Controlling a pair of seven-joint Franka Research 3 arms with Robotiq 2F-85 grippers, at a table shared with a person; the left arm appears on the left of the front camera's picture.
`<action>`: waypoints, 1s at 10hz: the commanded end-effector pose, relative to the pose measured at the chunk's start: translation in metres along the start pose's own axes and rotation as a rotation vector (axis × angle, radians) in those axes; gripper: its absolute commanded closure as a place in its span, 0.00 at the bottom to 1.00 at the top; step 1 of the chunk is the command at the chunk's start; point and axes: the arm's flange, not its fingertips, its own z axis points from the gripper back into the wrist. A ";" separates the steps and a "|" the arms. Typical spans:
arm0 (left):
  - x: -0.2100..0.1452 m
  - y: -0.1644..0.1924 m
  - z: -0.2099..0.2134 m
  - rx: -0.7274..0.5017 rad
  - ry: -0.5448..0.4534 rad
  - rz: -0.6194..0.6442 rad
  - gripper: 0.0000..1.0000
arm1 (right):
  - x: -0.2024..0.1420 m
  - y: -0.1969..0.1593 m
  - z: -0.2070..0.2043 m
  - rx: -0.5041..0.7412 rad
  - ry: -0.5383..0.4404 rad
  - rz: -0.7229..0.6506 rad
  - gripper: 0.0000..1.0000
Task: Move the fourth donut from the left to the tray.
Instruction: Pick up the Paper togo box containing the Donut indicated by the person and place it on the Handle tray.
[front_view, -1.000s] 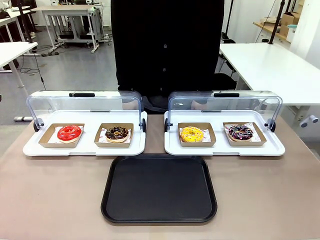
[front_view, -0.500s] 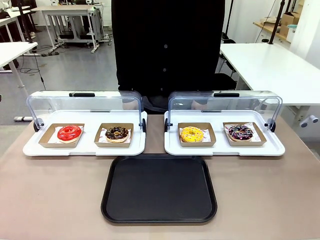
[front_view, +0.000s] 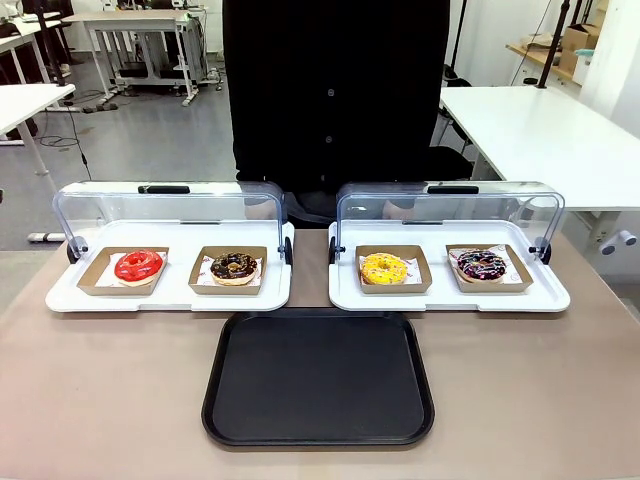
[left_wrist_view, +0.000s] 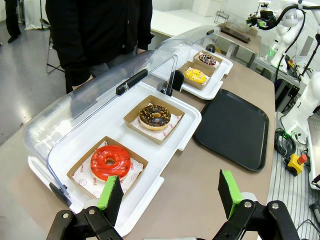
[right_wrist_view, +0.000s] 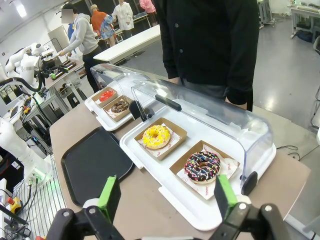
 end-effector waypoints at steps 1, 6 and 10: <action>0.000 -0.001 0.001 -0.009 -0.010 -0.018 0.00 | 0.002 -0.003 -0.001 0.003 -0.032 0.026 0.00; 0.000 -0.001 0.001 -0.009 -0.010 -0.018 0.00 | 0.002 -0.003 -0.001 0.003 -0.032 0.026 0.00; 0.000 -0.001 0.001 -0.009 -0.010 -0.018 0.00 | 0.002 -0.003 -0.001 0.003 -0.032 0.026 0.00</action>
